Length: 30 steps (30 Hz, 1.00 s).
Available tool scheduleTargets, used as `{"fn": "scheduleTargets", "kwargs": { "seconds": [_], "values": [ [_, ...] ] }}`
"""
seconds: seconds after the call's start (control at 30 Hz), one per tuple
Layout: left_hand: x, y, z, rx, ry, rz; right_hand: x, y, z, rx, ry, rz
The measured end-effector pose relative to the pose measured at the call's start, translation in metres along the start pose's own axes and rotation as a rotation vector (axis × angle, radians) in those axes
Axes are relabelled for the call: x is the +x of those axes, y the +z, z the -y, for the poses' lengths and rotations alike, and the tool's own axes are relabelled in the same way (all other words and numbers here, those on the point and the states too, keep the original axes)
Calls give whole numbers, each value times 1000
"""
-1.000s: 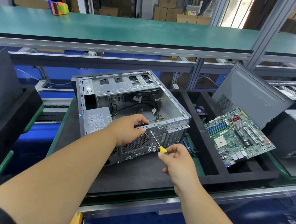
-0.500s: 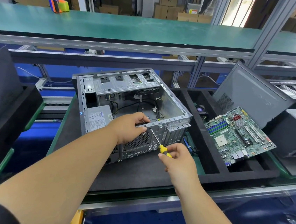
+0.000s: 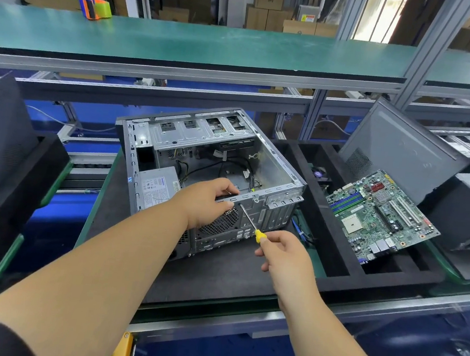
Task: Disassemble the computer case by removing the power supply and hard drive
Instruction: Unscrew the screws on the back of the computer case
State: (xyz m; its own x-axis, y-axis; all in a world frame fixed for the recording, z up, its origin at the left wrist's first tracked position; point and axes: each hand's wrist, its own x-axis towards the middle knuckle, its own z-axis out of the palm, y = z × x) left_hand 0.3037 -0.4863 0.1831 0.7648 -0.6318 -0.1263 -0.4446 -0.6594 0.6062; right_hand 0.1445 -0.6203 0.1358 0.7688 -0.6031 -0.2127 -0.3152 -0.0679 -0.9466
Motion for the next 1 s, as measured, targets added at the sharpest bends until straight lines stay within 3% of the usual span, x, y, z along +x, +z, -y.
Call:
{"fn": "scheduleTargets", "kwargs": {
  "seconds": [0.27,0.47,0.57,0.7,1.0],
  "values": [
    [0,0,0,-7,-1,-1,-3,-1,1,-25,-91,-41],
    [0,0,-1,2,1,8,-9,0,4,-283,-244,-112],
    [0,0,-1,1,-1,5,-10,2,4,-269,-150,-63],
    [-1,0,-2,3,-1,4,-8,4,5,-46,86,86],
    [-1,0,-2,0,-1,13,-8,3,2,-23,67,58]
  ]
}}
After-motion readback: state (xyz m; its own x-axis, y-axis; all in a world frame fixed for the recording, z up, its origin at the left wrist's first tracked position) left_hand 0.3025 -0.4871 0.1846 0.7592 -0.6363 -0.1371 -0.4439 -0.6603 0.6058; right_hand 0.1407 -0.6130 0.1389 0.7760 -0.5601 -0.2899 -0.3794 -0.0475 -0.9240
